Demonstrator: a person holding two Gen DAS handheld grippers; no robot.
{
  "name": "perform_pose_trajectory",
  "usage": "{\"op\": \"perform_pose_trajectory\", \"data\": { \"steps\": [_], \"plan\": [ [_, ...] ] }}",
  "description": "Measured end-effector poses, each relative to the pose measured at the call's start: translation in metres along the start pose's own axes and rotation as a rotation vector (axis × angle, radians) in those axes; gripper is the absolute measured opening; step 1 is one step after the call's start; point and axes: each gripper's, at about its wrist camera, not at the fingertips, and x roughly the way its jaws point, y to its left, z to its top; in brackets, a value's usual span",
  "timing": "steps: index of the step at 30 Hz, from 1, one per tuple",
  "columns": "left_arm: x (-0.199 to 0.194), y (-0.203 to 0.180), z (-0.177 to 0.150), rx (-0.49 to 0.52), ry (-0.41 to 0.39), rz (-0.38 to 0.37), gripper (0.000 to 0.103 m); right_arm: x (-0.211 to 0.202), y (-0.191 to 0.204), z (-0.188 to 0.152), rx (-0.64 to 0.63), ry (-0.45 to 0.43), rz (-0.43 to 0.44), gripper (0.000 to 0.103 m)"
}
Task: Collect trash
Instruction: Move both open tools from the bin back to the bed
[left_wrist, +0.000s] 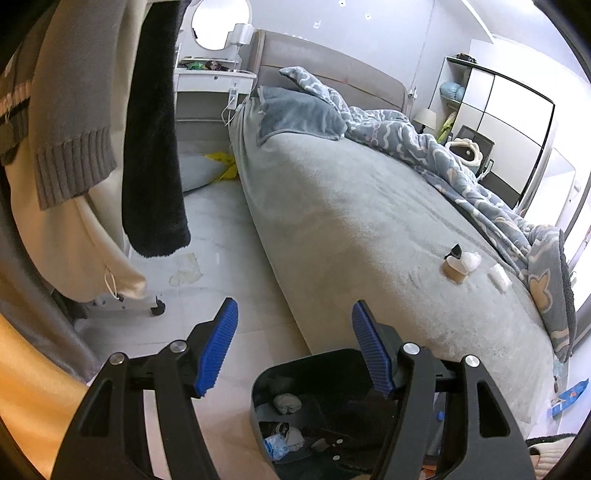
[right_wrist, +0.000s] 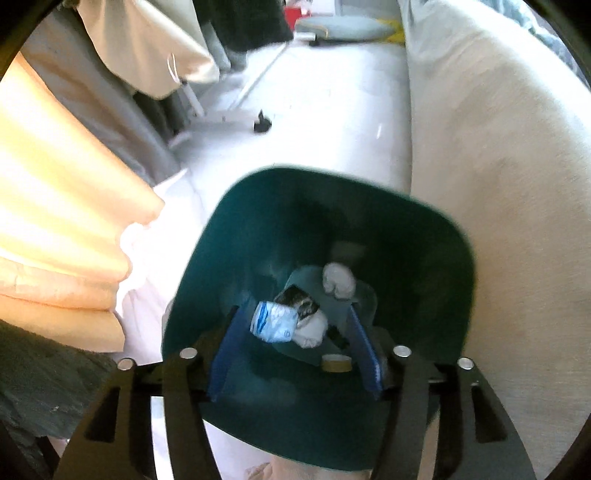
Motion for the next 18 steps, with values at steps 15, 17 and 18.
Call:
{"op": "perform_pose_trajectory", "data": {
  "steps": [15, 17, 18],
  "plan": [
    [0.009, -0.06, 0.015, 0.056, -0.039, -0.015, 0.079, -0.1, -0.064, 0.0, 0.099, -0.264, -0.079, 0.097],
    [0.013, -0.068, 0.017, 0.065, -0.038, -0.02, 0.079, -0.111, -0.079, -0.002, 0.13, -0.292, -0.085, 0.1],
    [0.015, -0.072, 0.018, 0.07, -0.037, -0.023, 0.079, -0.117, -0.086, -0.004, 0.147, -0.311, -0.092, 0.1]
  ]
}}
